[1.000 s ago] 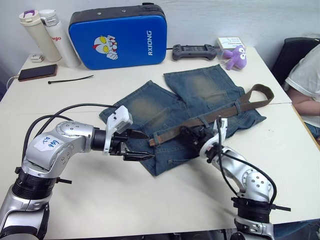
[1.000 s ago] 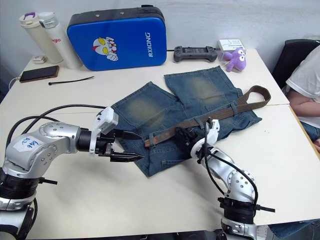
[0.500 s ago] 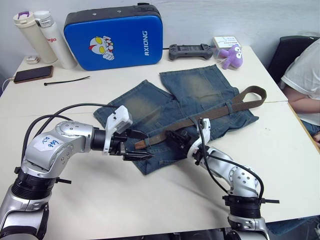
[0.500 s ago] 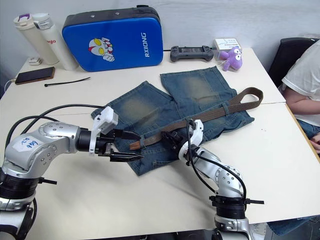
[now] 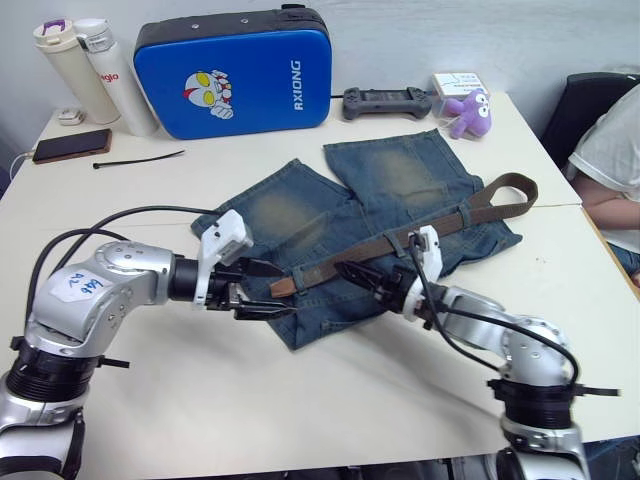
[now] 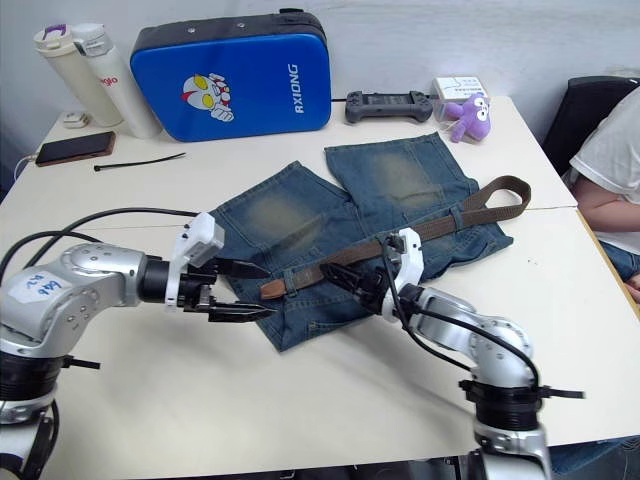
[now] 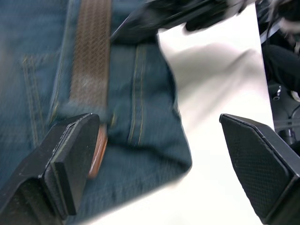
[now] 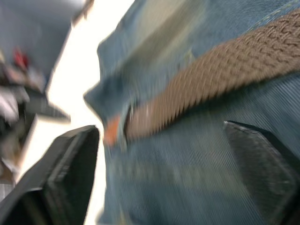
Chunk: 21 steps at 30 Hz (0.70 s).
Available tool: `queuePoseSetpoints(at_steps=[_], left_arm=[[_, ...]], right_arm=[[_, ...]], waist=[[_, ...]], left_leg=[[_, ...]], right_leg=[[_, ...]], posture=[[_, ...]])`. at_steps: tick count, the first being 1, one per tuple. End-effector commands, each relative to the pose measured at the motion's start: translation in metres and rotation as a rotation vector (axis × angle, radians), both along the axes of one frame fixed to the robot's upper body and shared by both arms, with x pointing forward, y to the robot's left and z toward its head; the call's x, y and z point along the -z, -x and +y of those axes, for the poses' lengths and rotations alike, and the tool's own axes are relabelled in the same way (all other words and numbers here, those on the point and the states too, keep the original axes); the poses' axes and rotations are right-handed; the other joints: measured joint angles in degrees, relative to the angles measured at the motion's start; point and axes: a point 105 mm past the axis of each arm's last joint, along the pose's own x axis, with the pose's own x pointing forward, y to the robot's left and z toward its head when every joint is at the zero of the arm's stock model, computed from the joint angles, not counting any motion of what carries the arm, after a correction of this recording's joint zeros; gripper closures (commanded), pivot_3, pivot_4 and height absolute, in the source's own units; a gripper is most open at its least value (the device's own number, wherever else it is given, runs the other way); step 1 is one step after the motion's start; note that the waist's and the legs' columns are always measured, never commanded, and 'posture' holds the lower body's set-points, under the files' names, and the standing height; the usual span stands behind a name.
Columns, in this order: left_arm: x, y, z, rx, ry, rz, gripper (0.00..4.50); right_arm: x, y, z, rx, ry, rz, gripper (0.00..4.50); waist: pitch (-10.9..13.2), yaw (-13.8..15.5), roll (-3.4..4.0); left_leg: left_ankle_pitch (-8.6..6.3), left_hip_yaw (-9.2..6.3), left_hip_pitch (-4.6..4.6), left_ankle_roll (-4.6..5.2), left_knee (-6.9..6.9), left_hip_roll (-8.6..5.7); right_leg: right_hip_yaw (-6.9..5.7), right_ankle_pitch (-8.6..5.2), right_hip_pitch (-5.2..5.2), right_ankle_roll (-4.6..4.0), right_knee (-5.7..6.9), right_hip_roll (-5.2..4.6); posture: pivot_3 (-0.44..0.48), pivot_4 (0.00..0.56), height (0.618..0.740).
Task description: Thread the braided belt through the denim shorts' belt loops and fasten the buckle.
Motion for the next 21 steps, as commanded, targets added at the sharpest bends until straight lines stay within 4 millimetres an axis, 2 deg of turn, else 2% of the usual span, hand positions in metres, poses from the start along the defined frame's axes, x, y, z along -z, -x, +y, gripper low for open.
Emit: queuePoseSetpoints(at_steps=[1,4,8,11,15,18,21], left_arm=[[-0.012,-0.001,0.017,-0.146,0.088,0.18,0.0],[-0.016,0.003,0.024,-0.208,0.182,0.389,0.0],[-0.007,-0.003,0.033,-0.282,0.232,0.493,0.0],[0.011,-0.012,0.026,-0.344,0.263,0.553,0.0],[0.025,-0.018,0.016,-0.392,0.278,0.594,0.0],[0.02,-0.022,0.007,-0.383,0.319,0.604,0.0],[0.02,-0.023,0.006,-0.398,0.311,0.608,0.0]], right_arm=[[-0.021,0.016,0.004,-0.168,0.197,-0.219,0.06],[-0.032,0.014,0.0,-0.271,0.388,-0.418,0.06],[-0.035,0.011,-0.002,-0.389,0.591,-0.61,0.06],[-0.026,0.011,-0.004,-0.476,0.68,-0.629,0.06],[-0.019,0.006,-0.007,-0.463,0.705,-0.593,0.06],[-0.019,0.004,-0.006,-0.434,0.657,-0.551,0.86],[-0.02,0.002,-0.006,-0.41,0.651,-0.54,2.2]], waist=[[0.0,0.2,0.0],[0.0,0.5,-0.02],[0.0,0.6,-0.08],[0.0,0.8,-0.11],[0.0,1.0,-0.16],[0.0,1.0,-0.18],[0.0,0.8,-0.18]], left_leg=[[-0.01,0.0,0.01,0.02,0.02,0.0],[-0.03,-0.1,0.02,0.05,0.16,0.0],[-0.04,-0.08,0.0,0.05,0.14,-0.02],[0.03,-0.06,-0.04,-0.09,0.18,-0.04],[0.02,-0.1,-0.11,-0.1,0.33,-0.04],[0.02,-0.11,-0.14,-0.16,0.42,-0.03],[0.02,-0.11,-0.14,-0.2,0.5,-0.03]], right_leg=[[0.0,0.0,0.02,0.0,-0.01,0.0],[-0.08,0.0,0.11,0.0,-0.05,0.05],[-0.07,0.0,0.1,0.01,-0.15,0.04],[-0.05,0.0,0.09,0.01,-0.16,-0.03],[-0.08,0.01,0.1,0.03,-0.15,-0.03],[-0.11,0.01,0.09,0.03,-0.12,-0.03],[-0.11,0.01,0.08,0.03,-0.03,-0.02]], posture=[[0.0,0.15,0.739],[0.0,0.15,0.739],[0.0,0.15,0.739],[0.0,0.15,0.739],[0.0,0.15,0.739],[0.0,0.15,0.739],[0.0,0.15,0.739]])
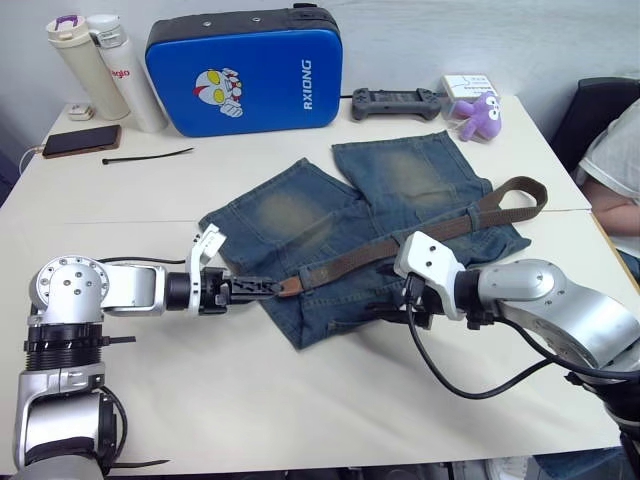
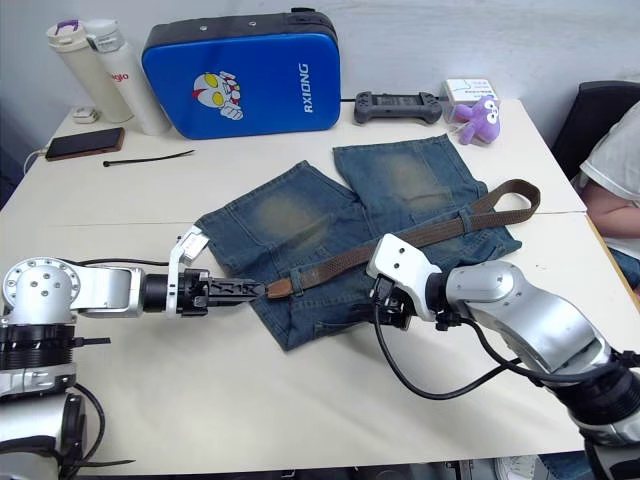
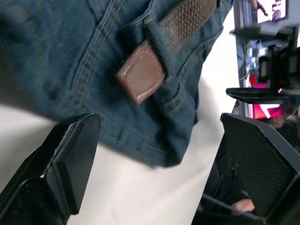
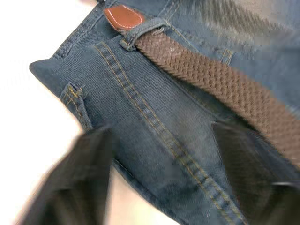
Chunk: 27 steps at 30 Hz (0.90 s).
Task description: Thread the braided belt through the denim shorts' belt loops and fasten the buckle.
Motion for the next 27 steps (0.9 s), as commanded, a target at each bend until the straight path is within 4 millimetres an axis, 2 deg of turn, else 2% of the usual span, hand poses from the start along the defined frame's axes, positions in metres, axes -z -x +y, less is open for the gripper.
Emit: queuePoseSetpoints(at_steps=[1,5,12,22,23,24,27], left_arm=[[-0.011,-0.003,0.001,-0.018,0.002,-0.022,0.0],[-0.004,-0.007,-0.005,-0.028,-0.013,0.011,0.0],[0.002,-0.015,-0.032,-0.009,0.011,0.038,0.0],[0.016,-0.026,-0.037,-0.112,0.03,0.077,0.0],[0.017,-0.026,-0.038,-0.111,0.033,0.079,0.52],[0.017,-0.025,-0.04,-0.108,0.041,0.082,0.79],[0.018,-0.021,-0.047,-0.077,0.056,0.091,2.16]], right_arm=[[-0.014,-0.003,-0.002,0.03,-0.026,-0.035,2.64],[-0.016,-0.005,-0.005,0.065,-0.03,-0.04,4.48],[-0.015,-0.008,-0.008,0.11,-0.047,-0.05,4.48],[0.007,-0.019,-0.027,0.265,0.036,-0.013,4.48],[0.009,-0.02,-0.027,0.279,0.036,-0.003,4.5],[0.011,-0.022,-0.027,0.296,0.037,0.001,4.5],[0.02,-0.032,-0.029,0.37,0.057,0.007,4.5]], waist=[[0.0,0.0,0.0],[0.0,0.0,0.0],[0.0,0.9,0.0],[0.0,1.3,-0.02],[0.0,1.3,-0.03],[0.0,1.2,-0.03],[0.0,1.2,-0.03]], left_leg=[[0.0,0.01,0.0,-0.01,0.02,0.0],[0.0,0.01,0.01,-0.03,0.07,-0.01],[-0.02,0.02,-0.02,-0.08,0.26,-0.01],[-0.04,0.02,0.0,-0.12,0.37,-0.01],[-0.04,0.03,0.0,-0.12,0.4,-0.01],[-0.04,0.03,0.0,-0.12,0.42,-0.01],[-0.04,0.03,0.02,-0.15,0.41,-0.01]], right_leg=[[0.01,0.0,0.0,0.0,0.03,0.0],[0.01,0.0,0.0,0.0,0.07,0.0],[0.0,0.0,0.01,0.0,0.13,0.0],[0.0,0.0,0.03,0.0,0.26,0.01],[0.0,0.0,0.03,0.0,0.29,0.01],[0.0,0.0,0.03,0.0,0.31,0.01],[0.0,0.0,0.01,0.0,0.36,0.02]], posture=[[0.0,0.15,0.739],[0.0,0.15,0.739],[0.0,0.15,0.739],[0.0,0.15,0.739],[0.0,0.15,0.739],[0.0,0.15,0.739],[0.0,0.15,0.739]])
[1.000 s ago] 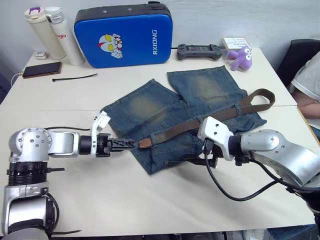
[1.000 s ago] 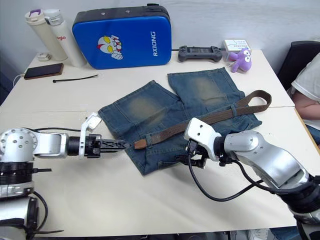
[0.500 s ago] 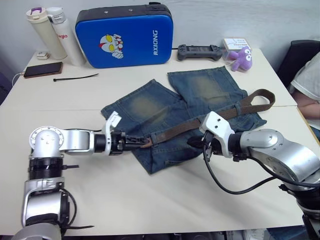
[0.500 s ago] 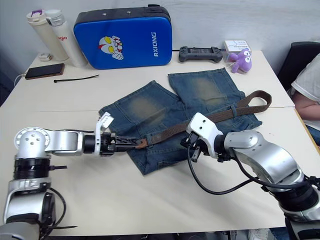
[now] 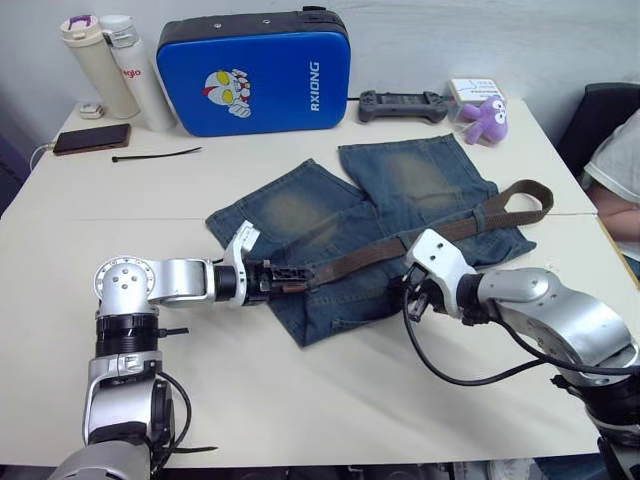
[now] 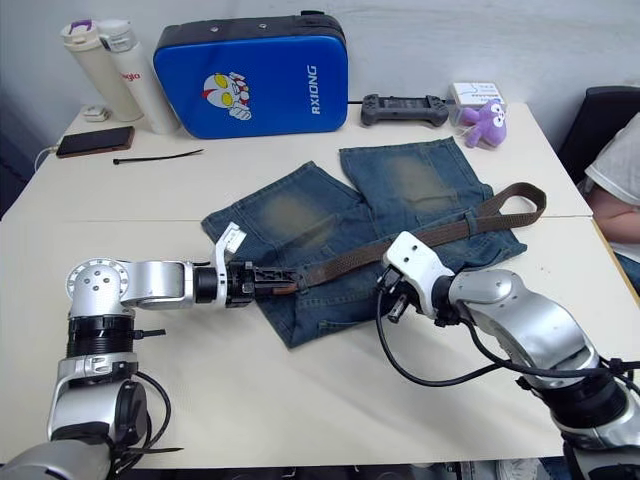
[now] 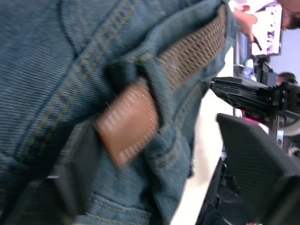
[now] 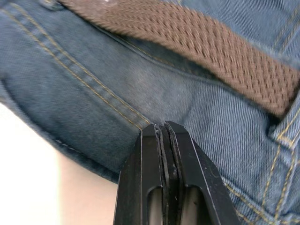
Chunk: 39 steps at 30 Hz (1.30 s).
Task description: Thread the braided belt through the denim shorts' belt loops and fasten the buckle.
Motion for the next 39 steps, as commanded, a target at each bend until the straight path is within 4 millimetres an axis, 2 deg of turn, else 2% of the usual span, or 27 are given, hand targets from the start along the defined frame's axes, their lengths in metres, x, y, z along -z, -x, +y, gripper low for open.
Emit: queuePoseSetpoints(at_steps=[1,2,3,5,8,12,17,21,26,29,35,39], left_arm=[[-0.001,0.005,-0.006,0.028,0.036,0.008,2.57],[0.0,0.005,-0.007,0.03,0.034,0.011,3.08],[0.001,0.006,-0.008,0.03,0.033,0.013,3.21],[0.002,0.006,-0.006,0.024,0.031,0.016,4.11],[0.001,0.005,0.0,0.007,0.03,0.016,4.48],[-0.003,0.005,0.01,-0.008,0.019,0.006,4.48],[-0.021,0.017,0.035,0.009,-0.019,-0.073,4.48],[-0.031,0.041,0.078,-0.019,-0.052,-0.089,4.48],[-0.035,0.059,0.133,-0.177,-0.111,-0.087,4.5],[-0.035,0.072,0.166,-0.288,-0.137,-0.068,4.5],[-0.024,0.1,0.206,-0.428,-0.184,-0.008,4.5],[-0.021,0.108,0.219,-0.479,-0.181,-0.002,4.5]], right_arm=[[0.004,-0.014,-0.004,0.091,0.028,-0.025,4.5],[0.008,-0.018,-0.005,0.111,0.034,-0.022,4.5],[0.013,-0.02,-0.006,0.124,0.05,-0.015,4.5],[0.022,-0.024,-0.009,0.162,0.062,0.003,4.5],[0.031,-0.024,-0.008,0.183,0.057,0.026,4.5],[0.039,-0.019,-0.009,0.181,0.074,0.069,4.5],[0.044,-0.017,-0.01,0.178,0.082,0.102,4.5],[0.046,-0.018,-0.007,0.144,0.092,0.119,4.5],[0.042,-0.024,-0.001,0.095,0.088,0.123,4.5],[0.039,-0.028,0.001,0.069,0.098,0.122,4.5],[0.038,-0.033,0.003,0.033,0.111,0.12,4.5],[0.036,-0.035,0.008,0.012,0.107,0.116,4.5]], waist=[[0.0,0.0,0.0],[0.0,0.0,0.0],[0.0,0.0,-0.01],[0.0,0.0,-0.03],[-0.1,-0.1,-0.23],[-0.2,-0.1,-0.29],[-0.2,-0.7,-0.31],[-0.2,-2.5,-0.3],[-0.2,-1.6,-0.29],[-0.4,-1.5,-0.52],[-0.4,-1.8,-0.54],[-0.4,-1.8,-0.61]], left_leg=[[0.0,0.0,0.0,0.0,0.0,0.0],[0.0,0.01,-0.01,0.0,0.01,0.0],[0.0,0.0,-0.01,0.0,0.02,0.0],[0.0,-0.01,0.0,0.0,0.02,-0.01],[0.0,0.01,0.1,-0.01,0.02,-0.01],[0.03,0.01,0.21,-0.07,0.04,-0.01],[0.03,0.01,0.24,-0.14,0.0,0.01],[0.03,0.01,0.31,-0.24,-0.14,0.05],[0.0,-0.03,0.5,-0.24,-0.24,0.04],[-0.2,-0.04,0.51,0.15,-0.25,0.04],[-0.25,0.0,0.62,0.27,-0.59,0.04],[-0.16,0.01,0.79,0.19,-0.99,0.05]], right_leg=[[0.0,0.0,0.0,0.0,0.0,0.0],[0.01,0.0,-0.01,0.0,0.0,0.0],[0.0,0.0,-0.01,0.0,0.0,0.0],[-0.01,0.0,0.0,0.0,0.0,0.0],[0.01,0.0,0.09,0.0,0.01,0.0],[0.02,0.0,0.15,0.0,0.13,0.01],[0.03,0.0,0.11,0.0,0.18,0.03],[0.04,-0.01,0.03,-0.01,0.22,0.07],[0.0,-0.05,0.14,-0.18,0.15,0.01],[-0.02,0.05,0.19,-0.31,0.02,-0.03],[0.0,0.07,0.19,-0.37,-0.11,-0.11],[0.0,0.12,0.22,-0.48,-0.32,-0.1]], posture=[[0.0,0.15,0.739],[0.0,0.15,0.739],[0.0,0.15,0.739],[0.0,0.15,0.739],[0.0,0.15,0.739],[0.0,0.15,0.739],[0.0,0.15,0.739],[0.0,0.15,0.739],[0.0,0.15,0.739],[0.0,0.15,0.739],[0.0,0.15,0.739],[0.0,0.15,0.739]])
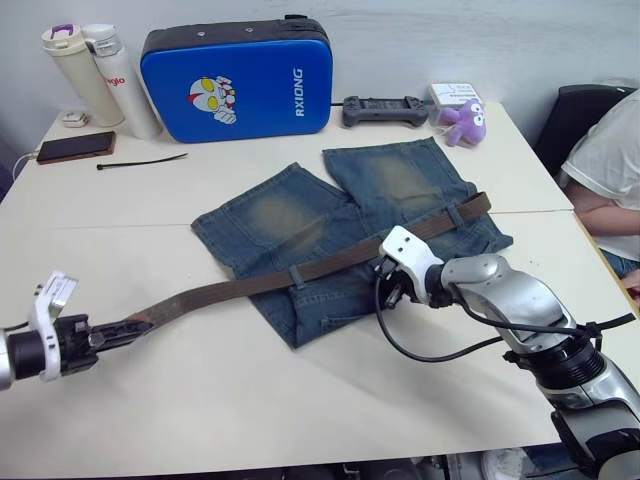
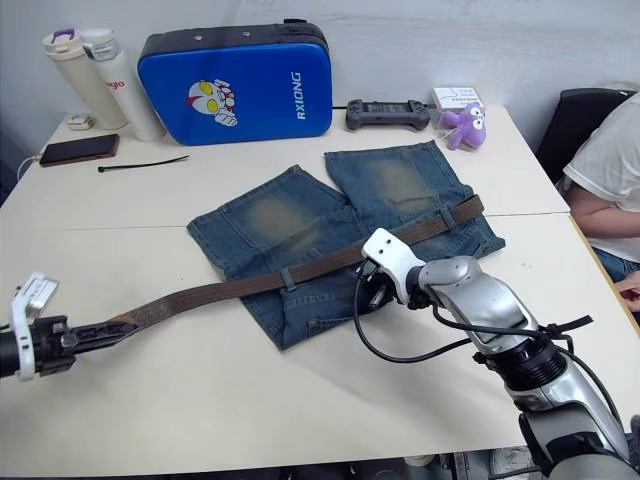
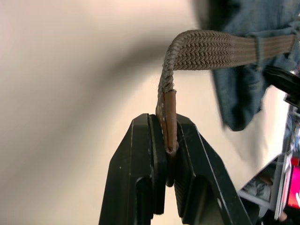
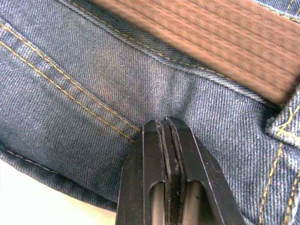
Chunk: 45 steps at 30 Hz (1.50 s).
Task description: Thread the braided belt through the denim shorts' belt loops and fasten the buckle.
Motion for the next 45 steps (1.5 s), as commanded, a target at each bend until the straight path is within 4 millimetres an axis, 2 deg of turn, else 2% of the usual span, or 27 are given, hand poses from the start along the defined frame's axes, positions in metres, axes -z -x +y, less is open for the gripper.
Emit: queuePoseSetpoints(at_steps=[1,5,16,21,27,30,32,34,36,40,41,43,44,45], left_arm=[[-0.012,0.004,0.015,-0.048,-0.022,-0.045,4.5],[-0.003,0.015,0.034,-0.124,-0.06,0.011,4.5],[-0.007,0.025,0.048,-0.129,-0.093,0.051,4.5],[-0.008,0.029,0.067,-0.201,-0.143,0.09,4.5],[-0.006,0.03,0.067,-0.191,-0.138,0.105,4.5],[-0.005,0.029,0.06,-0.142,-0.137,0.086,4.5],[-0.007,0.022,0.062,-0.103,-0.233,0.017,4.5],[-0.011,0.015,0.064,-0.106,-0.248,-0.033,4.5],[-0.016,0.012,0.066,-0.103,-0.248,-0.058,3.47],[-0.035,-0.002,0.079,-0.128,-0.326,-0.161,2.0],[-0.042,-0.006,0.08,-0.131,-0.336,-0.191,1.5],[-0.052,-0.013,0.077,-0.099,-0.358,-0.24,0.57],[-0.056,-0.017,0.068,-0.045,-0.366,-0.266,0.17],[-0.06,-0.018,0.054,0.038,-0.358,-0.293,0.08]], right_arm=[[0.019,-0.004,-0.011,0.054,0.054,0.049,4.5],[0.018,-0.004,-0.01,0.047,0.055,0.049,4.5],[0.019,-0.002,-0.009,0.043,0.055,0.052,4.5],[0.019,-0.002,-0.009,0.046,0.053,0.053,4.5],[0.019,-0.002,-0.008,0.046,0.052,0.051,4.5],[0.018,-0.002,-0.006,0.04,0.044,0.053,4.5],[0.014,0.0,-0.002,0.032,0.017,0.058,4.5],[0.01,0.001,0.001,0.02,-0.007,0.055,4.5],[0.002,0.004,0.006,-0.006,-0.049,0.057,4.5],[-0.024,0.011,0.018,-0.083,-0.171,0.045,4.5],[-0.03,0.013,0.018,-0.094,-0.189,0.042,4.5],[-0.041,0.016,0.018,-0.113,-0.223,0.042,4.5],[-0.045,0.02,0.017,-0.133,-0.237,0.055,4.5],[-0.05,0.026,0.017,-0.162,-0.247,0.075,4.5]], waist=[[0.0,0.0,0.01],[0.0,-0.2,0.06],[0.2,-0.2,0.25],[0.2,-0.4,0.26],[0.2,-0.5,0.26],[0.2,-0.6,0.26],[0.2,-0.7,0.27],[0.2,-0.7,0.27],[0.2,-0.7,0.26],[0.1,-0.7,0.22],[0.2,-0.7,0.34],[0.2,-0.4,0.39],[0.2,-0.4,0.4],[0.3,-0.4,0.43]], left_leg=[[0.0,0.0,0.01,0.0,-0.01,0.0],[0.0,0.0,0.28,0.01,-0.16,0.02],[-0.02,0.0,0.33,0.0,-0.33,0.04],[-0.02,0.0,0.34,0.0,-0.47,0.04],[-0.01,0.03,0.41,-0.01,-0.68,0.04],[0.0,0.04,0.41,-0.02,-0.75,0.04],[0.0,0.05,0.42,-0.03,-0.81,0.04],[0.02,0.06,0.43,-0.05,-0.88,0.04],[0.05,0.06,0.42,-0.08,-0.94,0.04],[0.06,0.07,0.15,-0.08,-1.01,0.04],[0.07,0.08,-0.02,-0.08,-1.01,0.03],[0.11,0.07,-0.49,-0.1,-0.99,0.03],[0.13,0.08,-0.75,-0.14,-0.96,0.03],[0.25,0.09,-1.01,-0.33,-0.94,0.03]], right_leg=[[0.0,0.0,0.01,-0.01,-0.01,0.0],[-0.01,0.02,0.31,-0.03,-0.22,-0.01],[-0.02,0.01,0.36,-0.06,-0.38,-0.02],[-0.02,0.01,0.34,-0.08,-0.44,-0.03],[0.0,0.01,0.35,-0.08,-0.53,-0.05],[0.0,0.01,0.35,-0.08,-0.57,-0.07],[0.0,0.01,0.35,-0.08,-0.61,-0.07],[0.0,0.01,0.34,-0.09,-0.64,-0.09],[-0.01,0.01,0.31,-0.12,-0.65,-0.09],[-0.01,0.01,0.01,-0.12,-0.67,-0.09],[-0.01,0.01,-0.16,-0.12,-0.64,-0.08],[-0.04,0.01,-0.64,-0.12,-0.57,-0.07],[-0.04,0.01,-0.98,-0.12,-0.46,-0.07],[-0.04,0.01,-1.24,-0.12,-0.41,-0.05]], posture=[[0.0,0.15,0.739],[0.0,0.15,0.739],[0.0,0.15,0.739],[0.0,0.15,0.739],[0.0,0.15,0.739],[0.0,0.15,0.739],[0.0,0.15,0.739],[0.0,0.15,0.739],[0.0,0.15,0.739],[0.0,0.15,0.739],[0.0,0.15,0.739],[0.0,0.15,0.739],[0.0,0.15,0.739],[0.0,0.15,0.739]])
